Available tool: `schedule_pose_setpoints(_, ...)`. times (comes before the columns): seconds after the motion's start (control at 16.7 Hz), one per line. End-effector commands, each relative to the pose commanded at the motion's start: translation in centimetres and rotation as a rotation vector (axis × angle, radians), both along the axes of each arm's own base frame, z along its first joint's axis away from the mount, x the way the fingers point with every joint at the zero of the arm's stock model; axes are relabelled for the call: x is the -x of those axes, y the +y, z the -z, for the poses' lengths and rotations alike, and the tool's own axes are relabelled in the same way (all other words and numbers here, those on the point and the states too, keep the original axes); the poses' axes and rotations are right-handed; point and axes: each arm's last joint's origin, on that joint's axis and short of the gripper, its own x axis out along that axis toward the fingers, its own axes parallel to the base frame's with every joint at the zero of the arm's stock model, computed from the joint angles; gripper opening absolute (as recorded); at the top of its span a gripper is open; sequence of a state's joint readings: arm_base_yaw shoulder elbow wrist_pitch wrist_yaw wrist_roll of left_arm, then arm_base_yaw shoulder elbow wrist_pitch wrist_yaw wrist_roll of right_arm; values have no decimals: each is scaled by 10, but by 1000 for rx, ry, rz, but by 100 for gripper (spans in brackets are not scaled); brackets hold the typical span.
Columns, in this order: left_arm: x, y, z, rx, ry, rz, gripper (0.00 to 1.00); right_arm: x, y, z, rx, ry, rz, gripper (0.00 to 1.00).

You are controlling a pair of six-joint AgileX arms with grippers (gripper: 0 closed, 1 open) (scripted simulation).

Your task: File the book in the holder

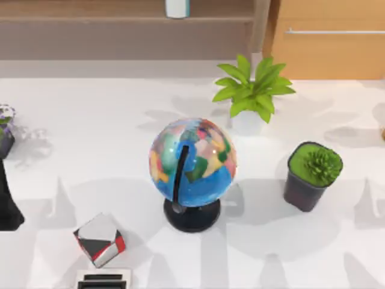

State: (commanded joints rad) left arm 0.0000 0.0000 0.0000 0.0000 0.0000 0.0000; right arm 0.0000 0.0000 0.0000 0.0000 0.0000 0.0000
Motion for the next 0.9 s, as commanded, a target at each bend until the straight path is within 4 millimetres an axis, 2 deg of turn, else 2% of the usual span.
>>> schedule_pose_setpoints(0.18,0,0,0,0,0,0,100,0,1,-3,1,-7,-5,100)
schedule_pose_setpoints(0.36,0,0,0,0,0,0,100,-1,6,-32,5,-69,-41,100)
schedule_pose_setpoints(0.54,0,0,0,0,0,0,100,-9,17,-82,3,-155,-88,100)
schedule_pose_setpoints(0.66,0,0,0,0,0,0,100,-23,28,-120,-4,-203,-115,100)
schedule_pose_setpoints(0.78,0,0,0,0,0,0,100,-47,44,-158,-16,-236,-134,100)
schedule_pose_setpoints(0.9,0,0,0,0,0,0,100,-80,69,-189,-30,-251,-144,100)
